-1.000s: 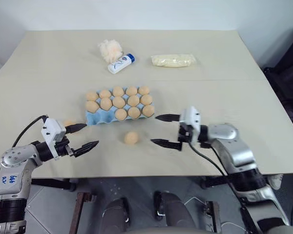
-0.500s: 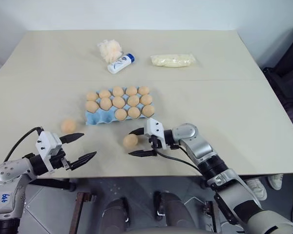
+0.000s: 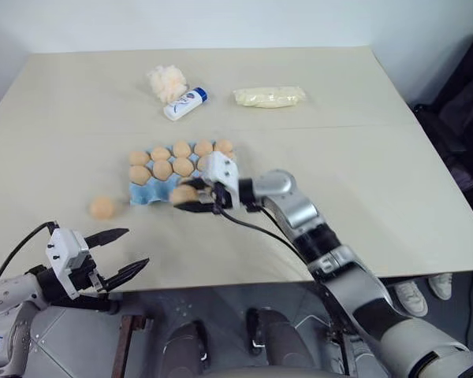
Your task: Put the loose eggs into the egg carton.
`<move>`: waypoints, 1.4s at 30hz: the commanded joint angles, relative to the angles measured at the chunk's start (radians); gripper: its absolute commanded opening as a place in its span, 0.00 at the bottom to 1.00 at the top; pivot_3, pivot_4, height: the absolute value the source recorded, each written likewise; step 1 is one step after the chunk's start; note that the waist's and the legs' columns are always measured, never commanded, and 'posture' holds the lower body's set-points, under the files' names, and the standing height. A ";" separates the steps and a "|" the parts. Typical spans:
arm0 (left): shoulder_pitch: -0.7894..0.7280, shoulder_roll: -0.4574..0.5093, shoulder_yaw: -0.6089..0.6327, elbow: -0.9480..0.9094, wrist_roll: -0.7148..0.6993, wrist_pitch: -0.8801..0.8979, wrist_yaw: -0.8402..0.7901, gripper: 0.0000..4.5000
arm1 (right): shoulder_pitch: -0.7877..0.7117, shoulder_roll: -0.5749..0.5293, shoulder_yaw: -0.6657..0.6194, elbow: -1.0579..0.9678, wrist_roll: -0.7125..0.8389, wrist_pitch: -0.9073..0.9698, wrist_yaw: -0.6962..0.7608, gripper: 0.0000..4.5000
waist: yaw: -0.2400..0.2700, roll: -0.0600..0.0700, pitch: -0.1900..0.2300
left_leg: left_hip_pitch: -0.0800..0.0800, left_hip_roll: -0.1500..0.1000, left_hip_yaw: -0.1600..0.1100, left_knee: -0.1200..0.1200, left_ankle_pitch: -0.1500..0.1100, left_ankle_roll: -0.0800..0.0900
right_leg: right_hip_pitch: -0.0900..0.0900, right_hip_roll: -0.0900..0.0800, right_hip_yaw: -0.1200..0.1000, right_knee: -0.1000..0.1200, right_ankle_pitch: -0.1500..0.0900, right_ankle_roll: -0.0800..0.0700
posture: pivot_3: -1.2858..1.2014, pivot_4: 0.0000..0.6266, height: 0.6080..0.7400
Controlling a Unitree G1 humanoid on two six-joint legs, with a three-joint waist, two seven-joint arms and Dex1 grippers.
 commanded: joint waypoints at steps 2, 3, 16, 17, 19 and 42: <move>0.007 -0.018 0.014 -0.041 -0.004 0.000 0.045 1.00 | -0.136 0.085 -0.022 0.238 -0.069 -0.078 -0.144 0.44 | -0.005 0.000 0.000 | 0.000 0.000 0.000 0.000 0.000 0.000 | 0.000 0.000 0.000 0.000 0.000 0.000 | 0.52 0.24 1.00; 0.007 -0.021 0.013 -0.044 -0.003 0.001 0.053 1.00 | -0.160 0.105 -0.031 0.279 -0.072 -0.085 -0.162 0.49 | -0.005 0.000 0.000 | -0.001 0.000 0.000 0.000 0.000 -0.001 | 0.000 -0.001 0.000 0.000 0.000 0.000 | 0.52 0.24 1.00; -0.002 -0.094 0.126 -0.065 -0.023 -0.030 0.220 1.00 | 0.008 -0.041 -0.138 0.011 0.062 -0.168 0.057 0.99 | -0.006 0.000 0.000 | -0.002 0.000 -0.003 -0.003 -0.002 -0.001 | 0.000 -0.002 -0.004 -0.002 0.000 0.000 | 0.52 0.24 1.00; 0.001 -0.104 0.153 -0.057 -0.032 -0.023 0.245 1.00 | 0.066 -0.077 -0.147 -0.081 0.106 -0.161 0.115 0.99 | 0.003 -0.001 0.000 | -0.002 0.000 -0.003 -0.003 -0.002 0.000 | 0.000 -0.002 -0.004 -0.002 0.000 0.001 | 0.52 0.24 1.00; 0.022 -0.126 0.204 -0.043 -0.042 -0.012 0.286 1.00 | 0.186 -0.165 -0.163 -0.245 0.184 -0.127 0.216 0.99 | 0.014 0.000 0.000 | -0.002 0.000 -0.004 -0.003 -0.001 0.003 | 0.001 -0.002 -0.006 -0.003 0.000 0.001 | 0.52 0.24 1.00; -0.375 -0.073 0.004 0.274 0.152 0.092 0.476 1.00 | 0.478 -0.411 -0.120 -0.566 0.255 -0.038 0.337 0.99 | 0.043 -0.001 0.000 | -0.002 0.000 -0.003 -0.001 0.001 0.004 | 0.002 0.000 -0.007 -0.007 0.004 0.000 | 0.52 0.24 1.00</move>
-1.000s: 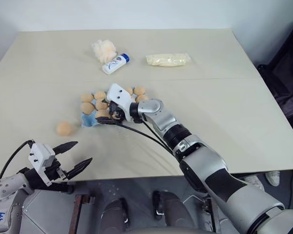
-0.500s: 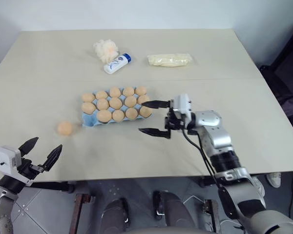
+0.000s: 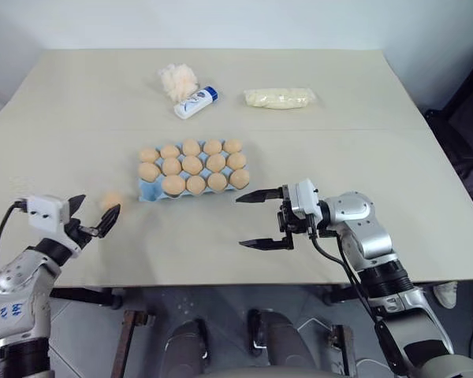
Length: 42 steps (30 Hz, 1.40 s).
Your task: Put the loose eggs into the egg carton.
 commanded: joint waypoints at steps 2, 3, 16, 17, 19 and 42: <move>-0.070 0.043 -0.038 0.085 0.030 -0.002 -0.039 1.00 | 0.016 0.000 -0.004 -0.061 0.009 0.016 -0.028 0.99 | 0.001 0.000 0.000 | 0.000 0.001 -0.001 -0.001 0.000 0.000 | -0.001 0.001 -0.002 0.001 0.000 0.000 | 0.52 0.24 1.00; -0.080 0.046 -0.048 0.100 0.031 0.002 -0.051 1.00 | 0.021 0.001 -0.005 -0.067 0.010 0.020 -0.036 0.99 | 0.001 0.000 0.000 | 0.000 0.001 -0.001 -0.001 0.000 0.000 | -0.001 0.001 -0.002 0.000 0.000 0.000 | 0.52 0.24 1.00; -0.118 -0.004 -0.057 -0.020 -0.103 -0.088 -0.205 0.39 | 0.058 -0.003 -0.012 -0.086 0.002 0.027 -0.099 1.00 | 0.003 0.000 0.000 | 0.000 0.000 0.000 0.001 0.000 -0.002 | 0.000 0.000 -0.002 0.001 0.000 0.000 | 0.52 0.24 1.00; -0.126 -0.008 -0.069 -0.031 -0.103 -0.092 -0.215 0.39 | 0.056 -0.002 -0.012 -0.084 0.001 0.027 -0.101 1.00 | 0.003 0.000 0.000 | 0.000 0.000 0.000 0.001 -0.001 -0.002 | 0.000 0.000 -0.002 0.001 0.000 0.000 | 0.52 0.24 1.00; -0.163 -0.023 -0.116 -0.031 -0.084 -0.097 -0.231 0.39 | 0.054 0.000 -0.010 -0.082 -0.001 0.026 -0.106 1.00 | 0.005 0.000 0.000 | 0.000 0.000 0.000 0.001 -0.001 -0.002 | 0.000 0.000 -0.002 0.001 0.000 0.000 | 0.52 0.24 1.00; -0.045 0.163 -0.030 -0.010 -0.082 -0.141 -0.383 0.83 | 0.117 -0.028 -0.029 -0.122 0.000 0.030 -0.169 1.00 | 0.000 0.000 0.000 | 0.000 0.000 0.001 0.001 0.002 0.002 | 0.000 0.000 0.000 0.002 0.000 0.000 | 0.52 0.24 1.00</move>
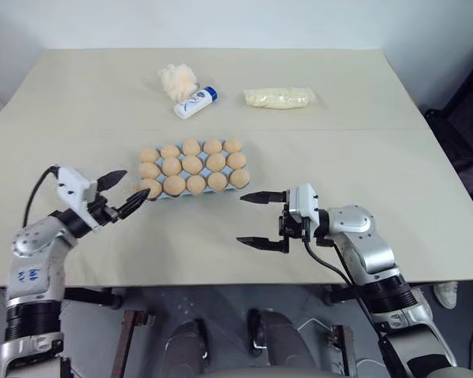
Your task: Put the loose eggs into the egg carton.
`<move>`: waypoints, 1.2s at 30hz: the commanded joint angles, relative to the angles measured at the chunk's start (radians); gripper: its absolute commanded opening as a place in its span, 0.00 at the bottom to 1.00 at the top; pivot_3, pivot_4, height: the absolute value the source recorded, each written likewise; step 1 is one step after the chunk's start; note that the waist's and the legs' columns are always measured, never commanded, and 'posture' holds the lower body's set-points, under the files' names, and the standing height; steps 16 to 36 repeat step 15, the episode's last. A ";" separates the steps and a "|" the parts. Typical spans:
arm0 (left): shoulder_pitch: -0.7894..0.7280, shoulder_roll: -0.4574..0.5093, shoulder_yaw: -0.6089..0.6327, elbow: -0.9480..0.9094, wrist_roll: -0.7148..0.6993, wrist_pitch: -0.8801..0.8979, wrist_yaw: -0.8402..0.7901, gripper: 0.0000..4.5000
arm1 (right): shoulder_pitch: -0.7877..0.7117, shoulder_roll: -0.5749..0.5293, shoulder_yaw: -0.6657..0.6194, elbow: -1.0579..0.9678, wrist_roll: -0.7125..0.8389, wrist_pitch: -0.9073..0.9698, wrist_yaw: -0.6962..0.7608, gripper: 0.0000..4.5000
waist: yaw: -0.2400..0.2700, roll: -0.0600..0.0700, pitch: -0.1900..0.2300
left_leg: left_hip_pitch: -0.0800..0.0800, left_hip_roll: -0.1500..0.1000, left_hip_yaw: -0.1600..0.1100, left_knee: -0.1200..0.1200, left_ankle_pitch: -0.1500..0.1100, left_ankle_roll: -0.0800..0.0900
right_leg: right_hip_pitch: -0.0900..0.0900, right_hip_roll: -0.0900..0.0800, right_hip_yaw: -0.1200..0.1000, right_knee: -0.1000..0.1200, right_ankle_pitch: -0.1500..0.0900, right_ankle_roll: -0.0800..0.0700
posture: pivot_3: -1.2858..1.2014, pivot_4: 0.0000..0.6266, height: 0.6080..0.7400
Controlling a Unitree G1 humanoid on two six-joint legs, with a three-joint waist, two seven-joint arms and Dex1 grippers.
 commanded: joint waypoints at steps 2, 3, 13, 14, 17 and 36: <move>0.135 0.100 0.050 -0.070 -0.021 -0.008 -0.137 0.83 | 0.036 -0.033 -0.041 -0.034 0.012 -0.004 -0.010 1.00 | 0.000 0.000 0.000 | 0.000 0.000 0.000 -0.001 -0.001 -0.002 | 0.000 0.000 0.000 -0.001 0.000 0.000 | 0.52 0.24 1.00; 0.158 0.112 0.050 -0.074 -0.020 -0.016 -0.160 0.83 | 0.045 -0.039 -0.049 -0.037 0.015 -0.005 -0.014 1.00 | 0.000 0.000 0.000 | 0.000 0.000 0.000 -0.001 -0.003 -0.004 | 0.000 -0.001 0.000 -0.002 0.000 -0.001 | 0.52 0.24 1.00; 0.165 0.097 0.039 -0.059 0.011 -0.091 -0.172 1.00 | 0.099 -0.108 -0.148 -0.020 0.008 -0.008 -0.083 1.00 | 0.009 0.000 0.000 | 0.000 0.000 -0.001 -0.001 -0.003 -0.004 | 0.000 -0.001 0.000 -0.003 -0.001 -0.002 | 0.52 0.24 1.00; 0.157 0.091 0.035 -0.059 0.022 -0.099 -0.153 1.00 | 0.096 -0.107 -0.154 -0.013 0.006 -0.010 -0.092 1.00 | 0.007 0.000 0.000 | 0.000 0.000 -0.001 -0.001 -0.003 -0.004 | 0.000 -0.001 0.000 -0.003 -0.001 -0.002 | 0.52 0.24 1.00; 0.153 0.087 0.031 -0.060 0.032 -0.104 -0.140 1.00 | 0.095 -0.107 -0.158 -0.007 0.006 -0.011 -0.098 1.00 | 0.007 0.000 0.000 | 0.000 0.000 -0.001 -0.001 -0.003 -0.004 | 0.000 -0.001 0.000 -0.003 -0.001 -0.002 | 0.52 0.24 1.00; 0.153 0.087 0.031 -0.060 0.032 -0.104 -0.140 1.00 | 0.095 -0.107 -0.158 -0.007 0.006 -0.011 -0.098 1.00 | 0.007 0.000 0.000 | 0.000 0.000 -0.001 -0.001 -0.003 -0.004 | 0.000 -0.001 0.000 -0.003 -0.001 -0.002 | 0.52 0.24 1.00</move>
